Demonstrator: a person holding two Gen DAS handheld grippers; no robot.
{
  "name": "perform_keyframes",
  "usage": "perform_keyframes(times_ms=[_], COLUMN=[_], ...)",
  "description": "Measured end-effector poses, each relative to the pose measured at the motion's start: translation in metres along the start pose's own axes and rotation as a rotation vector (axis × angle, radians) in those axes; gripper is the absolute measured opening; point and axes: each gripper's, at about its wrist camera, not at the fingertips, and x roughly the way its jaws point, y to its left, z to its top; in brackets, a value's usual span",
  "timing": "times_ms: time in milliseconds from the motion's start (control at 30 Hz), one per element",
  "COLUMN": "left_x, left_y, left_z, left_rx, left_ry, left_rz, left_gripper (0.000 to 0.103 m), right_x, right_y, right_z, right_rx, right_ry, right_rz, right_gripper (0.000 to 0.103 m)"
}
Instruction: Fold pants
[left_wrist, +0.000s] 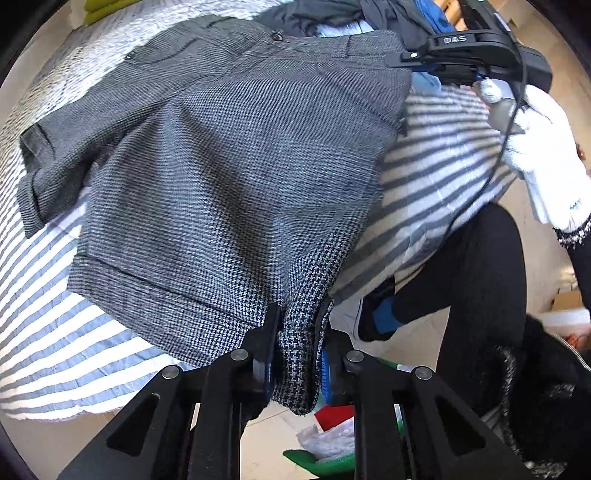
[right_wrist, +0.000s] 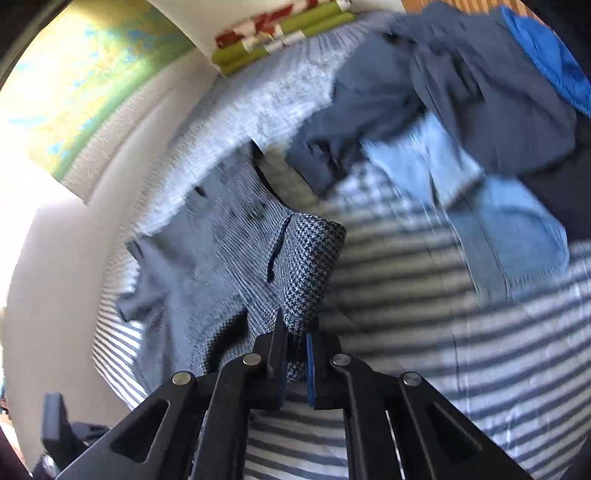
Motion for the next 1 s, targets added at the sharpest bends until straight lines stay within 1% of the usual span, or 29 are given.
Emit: perform_keyframes(times_ms=[33,67,100,133,167,200,233,267,300,367,400,467,500,533,600,633,667,700,733,767,800,867,933,1000], left_x=[0.000,0.003,-0.003,-0.011,-0.019,-0.030,-0.041,-0.053,-0.064,-0.085,-0.096,-0.114,-0.121,-0.127,-0.136,-0.133,-0.133,-0.131,-0.124,-0.114,-0.111,-0.096,-0.082,-0.058], left_y=[-0.004,-0.006,-0.007,-0.004,0.006,0.015,0.023,0.038,0.055,0.085,0.106,0.154,0.175,0.206,0.250,0.269,0.290,0.309,0.325,0.334,0.349,0.370,0.374,0.380], left_z=[-0.003,0.006,0.004,0.003,0.002,0.001,-0.003,-0.003,-0.003,-0.006,-0.001,0.009,0.011,0.014,0.033,0.050,0.061,0.069,0.079,0.089,0.096,0.109,0.111,0.115], left_rx=[-0.004,-0.009,-0.016,-0.031,-0.049,-0.068,-0.092,-0.123,-0.160,-0.235,-0.282,-0.391,-0.436,-0.476,-0.540,-0.587,-0.621,-0.654,-0.679,-0.696,-0.721,-0.757,-0.780,-0.786], left_ry=[0.012,0.019,0.012,-0.002,-0.010,-0.028,-0.055,-0.081,-0.108,-0.162,-0.193,-0.256,-0.284,-0.311,-0.355,-0.369,-0.378,-0.383,-0.384,-0.384,-0.388,-0.393,-0.396,-0.388], left_rz=[-0.018,-0.046,-0.066,-0.083,-0.105,-0.126,-0.131,-0.123,-0.105,-0.069,-0.050,-0.036,-0.033,-0.024,0.011,-0.004,-0.025,-0.026,-0.008,0.007,0.002,-0.033,-0.062,-0.060], left_gripper=[0.019,0.022,0.026,0.034,0.044,0.047,0.049,0.049,0.049,0.049,0.049,0.050,0.050,0.050,0.051,0.054,0.055,0.055,0.055,0.055,0.056,0.058,0.063,0.067], right_x=[0.009,0.015,0.017,0.016,0.013,0.006,-0.004,-0.012,-0.020,-0.036,-0.041,-0.046,-0.046,-0.046,-0.032,-0.024,-0.013,0.001,0.015,0.029,0.045,0.077,0.112,0.140], right_y=[-0.004,-0.008,-0.012,-0.016,-0.018,-0.019,-0.017,-0.016,-0.011,-0.001,0.007,0.027,0.037,0.046,0.072,0.084,0.093,0.102,0.112,0.116,0.118,0.124,0.129,0.128], right_z=[-0.001,-0.002,-0.002,-0.001,0.000,0.004,0.007,0.010,0.015,0.030,0.040,0.059,0.069,0.080,0.105,0.119,0.133,0.149,0.162,0.177,0.192,0.212,0.230,0.241], right_rx=[0.006,0.019,0.039,0.052,0.053,0.039,0.009,-0.017,-0.031,-0.072,-0.100,-0.157,-0.182,-0.207,-0.262,-0.283,-0.297,-0.304,-0.296,-0.278,-0.263,-0.258,-0.272,-0.256], right_ry=[0.024,0.039,0.043,0.041,0.029,0.005,-0.025,-0.045,-0.064,-0.102,-0.116,-0.137,-0.140,-0.140,-0.130,-0.120,-0.107,-0.086,-0.076,-0.069,-0.058,-0.041,-0.010,0.022], right_rz=[-0.012,-0.022,-0.029,-0.026,-0.036,-0.073,-0.116,-0.141,-0.155,-0.157,-0.155,-0.137,-0.124,-0.104,-0.070,-0.057,-0.044,-0.030,-0.021,-0.003,0.012,-0.008,-0.046,-0.067], right_gripper=[0.011,0.012,0.012,0.014,0.017,0.018,0.020,0.024,0.026,0.030,0.031,0.040,0.042,0.044,0.047,0.049,0.050,0.050,0.050,0.050,0.050,0.050,0.050,0.050])
